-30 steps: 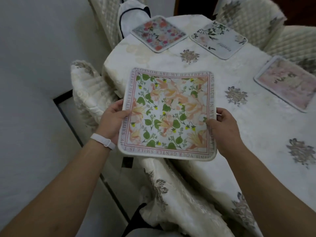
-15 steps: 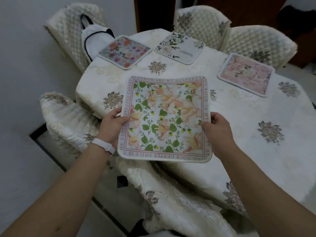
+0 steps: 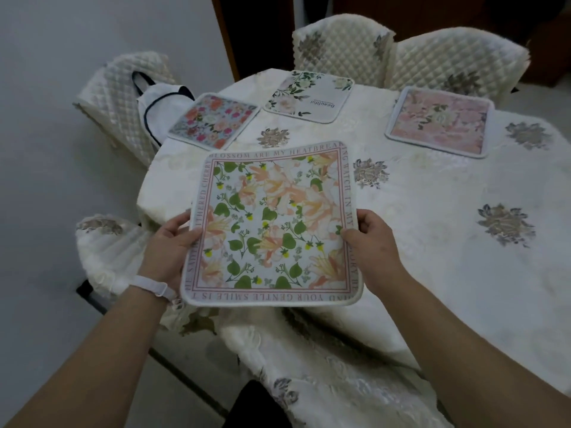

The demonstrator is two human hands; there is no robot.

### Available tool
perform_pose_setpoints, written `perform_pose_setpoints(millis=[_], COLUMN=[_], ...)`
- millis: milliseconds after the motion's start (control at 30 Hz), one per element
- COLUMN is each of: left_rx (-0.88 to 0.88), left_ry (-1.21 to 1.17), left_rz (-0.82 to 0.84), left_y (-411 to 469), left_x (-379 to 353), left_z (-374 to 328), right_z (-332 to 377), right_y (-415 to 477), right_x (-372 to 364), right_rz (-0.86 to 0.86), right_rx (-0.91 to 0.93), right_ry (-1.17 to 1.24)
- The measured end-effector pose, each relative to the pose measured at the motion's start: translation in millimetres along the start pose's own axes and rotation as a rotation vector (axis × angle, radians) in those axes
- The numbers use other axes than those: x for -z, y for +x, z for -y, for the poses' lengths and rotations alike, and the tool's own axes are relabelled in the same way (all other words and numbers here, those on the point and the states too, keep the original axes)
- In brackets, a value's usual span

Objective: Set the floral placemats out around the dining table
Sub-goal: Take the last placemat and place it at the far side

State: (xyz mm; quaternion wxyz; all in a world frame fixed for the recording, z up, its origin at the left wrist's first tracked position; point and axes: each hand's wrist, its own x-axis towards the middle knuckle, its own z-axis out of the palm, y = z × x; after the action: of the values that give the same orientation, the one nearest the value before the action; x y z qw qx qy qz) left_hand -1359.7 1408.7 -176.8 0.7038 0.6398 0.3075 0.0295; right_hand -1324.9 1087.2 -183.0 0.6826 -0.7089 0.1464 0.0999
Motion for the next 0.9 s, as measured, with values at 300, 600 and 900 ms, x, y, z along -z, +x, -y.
perform_pose_setpoints(millis=[300,600,900], left_rx=[-0.09,0.0,0.13], left_ry=[0.184,0.186,0.253], left_rz=[0.153,0.291,0.436], left_y=[129.9,252.5,305.6], left_x=[39.3,109.1,95.2], left_z=[-8.5,-52.6,-32.3], right_z=[-29.6,-4.0,-19.1], right_y=[39.7,76.0,101.2], right_x=[-100.6,-235.5,-271.4], right_rz=[-0.169,-0.335,-0.507], right_rx=[-0.151,-0.138,-0.246], right_ry=[0.044,-0.114,-0.129])
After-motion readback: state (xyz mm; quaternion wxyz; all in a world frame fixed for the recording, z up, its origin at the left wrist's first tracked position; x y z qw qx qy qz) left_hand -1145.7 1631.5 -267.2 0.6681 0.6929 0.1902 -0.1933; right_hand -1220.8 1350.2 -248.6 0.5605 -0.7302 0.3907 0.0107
